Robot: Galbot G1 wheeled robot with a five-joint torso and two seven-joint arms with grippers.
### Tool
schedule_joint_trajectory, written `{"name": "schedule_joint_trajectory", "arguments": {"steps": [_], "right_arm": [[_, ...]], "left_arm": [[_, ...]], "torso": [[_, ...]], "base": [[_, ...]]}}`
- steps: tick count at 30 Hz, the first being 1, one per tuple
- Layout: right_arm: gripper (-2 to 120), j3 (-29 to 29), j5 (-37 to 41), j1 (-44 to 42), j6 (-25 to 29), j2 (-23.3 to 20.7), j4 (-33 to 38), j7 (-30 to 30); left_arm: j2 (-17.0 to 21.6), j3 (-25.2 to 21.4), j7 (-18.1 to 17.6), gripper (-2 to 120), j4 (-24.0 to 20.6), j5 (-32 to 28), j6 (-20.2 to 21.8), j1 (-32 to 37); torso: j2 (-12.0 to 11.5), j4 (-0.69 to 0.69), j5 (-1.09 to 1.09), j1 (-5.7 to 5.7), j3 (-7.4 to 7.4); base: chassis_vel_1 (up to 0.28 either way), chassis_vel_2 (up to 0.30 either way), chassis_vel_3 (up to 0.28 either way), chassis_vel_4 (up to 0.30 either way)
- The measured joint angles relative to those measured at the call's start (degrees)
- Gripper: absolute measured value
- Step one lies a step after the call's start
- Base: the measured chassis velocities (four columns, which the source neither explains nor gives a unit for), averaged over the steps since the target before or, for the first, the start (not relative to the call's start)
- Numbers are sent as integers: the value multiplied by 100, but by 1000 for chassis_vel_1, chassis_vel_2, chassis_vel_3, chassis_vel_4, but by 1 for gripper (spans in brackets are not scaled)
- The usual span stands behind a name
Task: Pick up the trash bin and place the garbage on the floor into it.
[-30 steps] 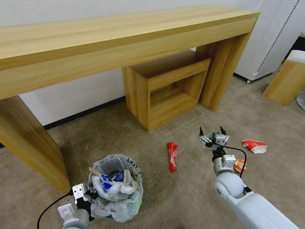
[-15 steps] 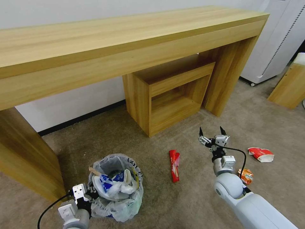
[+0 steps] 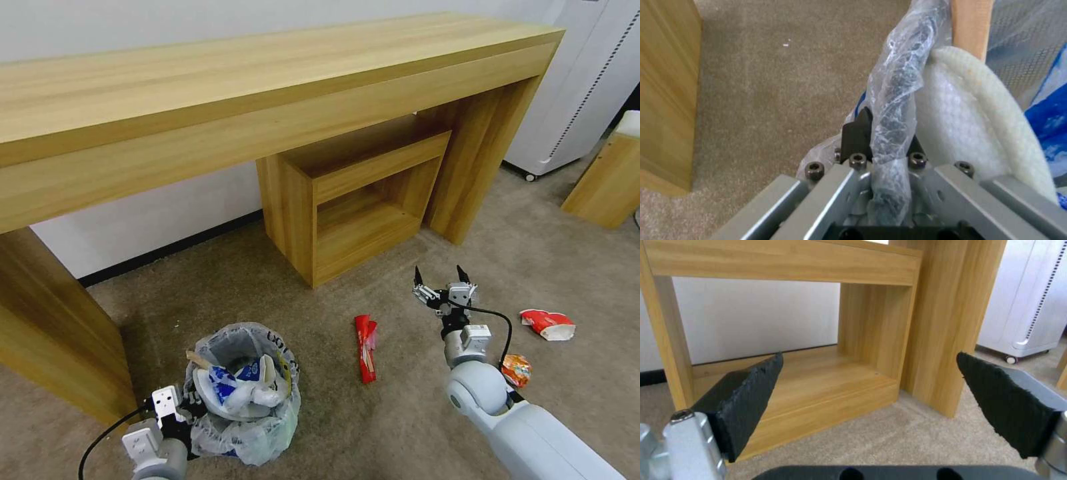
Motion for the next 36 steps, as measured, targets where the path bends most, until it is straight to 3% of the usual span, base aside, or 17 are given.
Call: {"name": "schedule_joint_trajectory", "arguments": {"steps": [5, 10, 13, 14, 16, 23, 31, 36], "right_arm": [[100, -43, 54, -1, -7, 11, -10, 16], [100, -286, 635, 51, -501, -45, 18, 215], [100, -595, 1626, 225, -1246, -83, 105, 393], [100, -595, 1626, 225, -1246, -83, 105, 393], [100, -922, 2511, 437, -1964, -53, 116, 624], [100, -1733, 3033, 815, -2815, 155, -372, 759], [100, -2414, 2711, 1140, -2819, 538, -1544, 576], [100, -2627, 2584, 1303, -2703, 780, -1923, 474]], "left_arm": [[21, -4, 0, 0, 0, -11, 0, -3], [35, 0, -3, 0, 8, -23, 0, -11], [13, 14, -5, 0, 23, -15, 0, -13], [13, 14, -5, 0, 23, -15, 0, -13], [4, 16, -5, 0, 25, -11, 0, -20], [-34, 7, -6, 0, 48, -15, -12, -30], [-77, 22, -6, 0, 99, -19, -43, -78], [-113, 33, -5, 0, 98, -17, -54, -72]], "torso": [[0, 0, 0, 0, 0], [0, 0, 0, 0, 0], [0, 0, 0, 0, 0], [0, 0, 0, 0, 0], [0, 0, 0, 0, 0], [0, 1, 0, 0, 0], [0, -1, 0, 0, 0], [0, 0, 0, 0, 0]], "base": [[-6, 5, 7, -10], [0, 0, 0, 0], [0, 0, 0, 0], [0, 0, 0, 0], [0, 0, 0, 0], [0, 0, 0, 0], [0, 0, 0, 0], [0, 0, 0, 0]]}}
